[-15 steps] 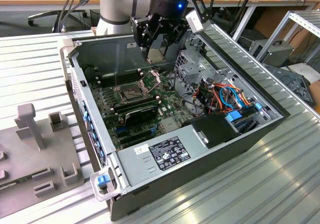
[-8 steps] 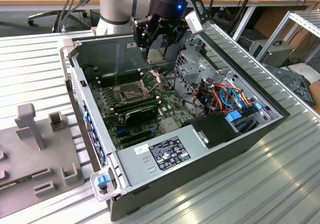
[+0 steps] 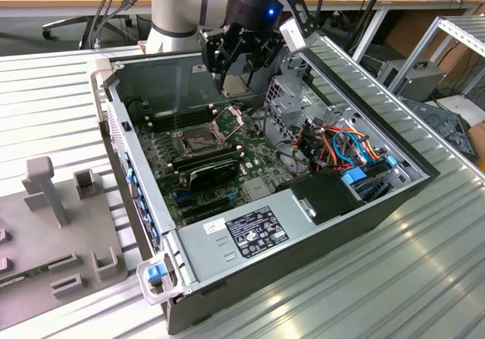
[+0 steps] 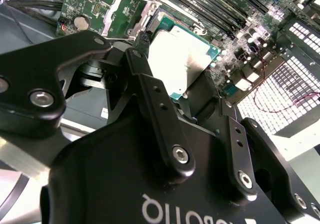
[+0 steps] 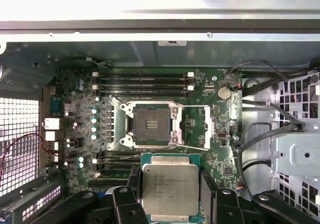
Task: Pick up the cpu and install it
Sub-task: 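Pick up the cpu and move it towards the insertion slot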
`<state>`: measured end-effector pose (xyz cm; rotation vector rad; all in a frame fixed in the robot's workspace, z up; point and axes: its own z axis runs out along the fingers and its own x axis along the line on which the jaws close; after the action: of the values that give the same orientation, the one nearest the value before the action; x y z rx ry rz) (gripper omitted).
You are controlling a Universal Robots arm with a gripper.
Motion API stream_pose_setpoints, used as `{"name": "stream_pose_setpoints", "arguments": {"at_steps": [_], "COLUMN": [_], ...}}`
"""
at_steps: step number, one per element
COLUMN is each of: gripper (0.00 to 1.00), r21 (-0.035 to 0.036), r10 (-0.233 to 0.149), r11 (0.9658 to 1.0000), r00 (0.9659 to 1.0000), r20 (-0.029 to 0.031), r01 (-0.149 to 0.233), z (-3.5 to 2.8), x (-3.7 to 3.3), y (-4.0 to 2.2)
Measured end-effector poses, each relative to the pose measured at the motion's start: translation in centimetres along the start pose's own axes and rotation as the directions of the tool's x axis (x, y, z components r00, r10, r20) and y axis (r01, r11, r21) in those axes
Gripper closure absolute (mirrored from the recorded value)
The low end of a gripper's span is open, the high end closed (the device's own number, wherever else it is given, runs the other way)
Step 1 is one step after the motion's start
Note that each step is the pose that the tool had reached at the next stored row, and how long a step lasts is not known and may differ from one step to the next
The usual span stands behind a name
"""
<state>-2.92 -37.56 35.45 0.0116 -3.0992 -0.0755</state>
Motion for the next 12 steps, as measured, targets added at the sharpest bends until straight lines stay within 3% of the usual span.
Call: {"name": "stream_pose_setpoints", "arguments": {"at_steps": [12], "gripper": [0.45], "r21": [-0.0001], "r10": [0.0], "r11": [1.0], "r00": [1.0], "r20": [0.0], "r01": [0.0], "z": [0.36], "x": [-0.01], "y": [0.02]}}
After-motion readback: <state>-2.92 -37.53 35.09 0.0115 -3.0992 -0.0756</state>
